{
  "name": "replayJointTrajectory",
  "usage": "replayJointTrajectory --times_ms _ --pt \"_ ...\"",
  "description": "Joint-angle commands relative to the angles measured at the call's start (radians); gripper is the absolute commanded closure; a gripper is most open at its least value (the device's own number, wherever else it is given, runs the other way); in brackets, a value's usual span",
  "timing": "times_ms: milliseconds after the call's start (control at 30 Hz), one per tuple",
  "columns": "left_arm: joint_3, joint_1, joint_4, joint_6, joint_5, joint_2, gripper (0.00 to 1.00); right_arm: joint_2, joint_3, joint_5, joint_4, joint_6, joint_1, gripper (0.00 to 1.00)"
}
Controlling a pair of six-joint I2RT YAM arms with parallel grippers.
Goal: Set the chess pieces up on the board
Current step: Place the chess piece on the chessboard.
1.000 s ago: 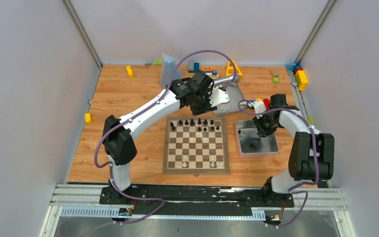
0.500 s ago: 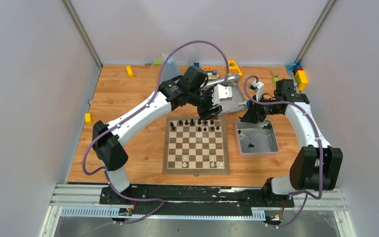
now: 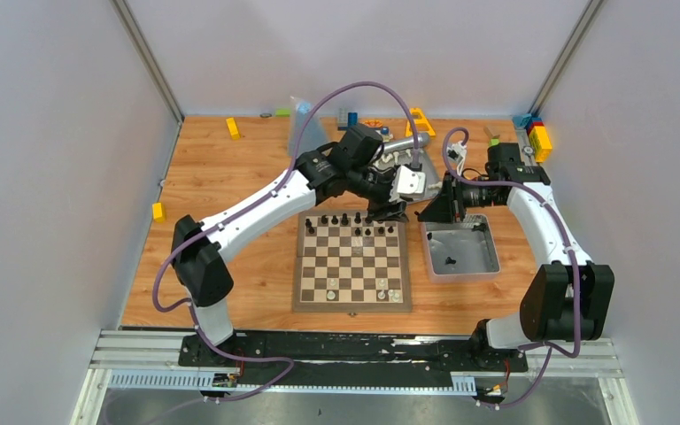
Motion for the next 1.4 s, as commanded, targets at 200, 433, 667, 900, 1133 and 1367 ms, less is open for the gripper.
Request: replayJointTrajectory --times_ms 200,433,667,900,1133,1367 --pt "0.022 -0.034 0.023 0.097 -0.029 0.053 0.48 0.006 0.015 -0.121 -0.009 -0.010 0.003 1.00" --pt "0.038 -0.038 0.029 0.089 -0.049 0.072 0.51 0.003 0.004 -0.119 -0.010 -0.013 0.002 1.00" --pt "0.050 -0.043 0.035 0.067 -0.055 0.083 0.55 0.008 -0.010 -0.106 -0.011 -0.021 0.003 1.00" --pt "0.060 -0.043 0.035 0.056 -0.054 0.084 0.58 0.010 -0.017 -0.098 -0.011 -0.025 0.002 1.00" --pt "0.073 -0.045 0.031 0.050 -0.051 0.090 0.62 0.010 -0.018 -0.093 -0.011 -0.026 0.003 1.00" --pt "0.078 -0.048 0.026 0.049 -0.045 0.092 0.66 0.014 -0.020 -0.087 -0.011 -0.026 0.030 1.00"
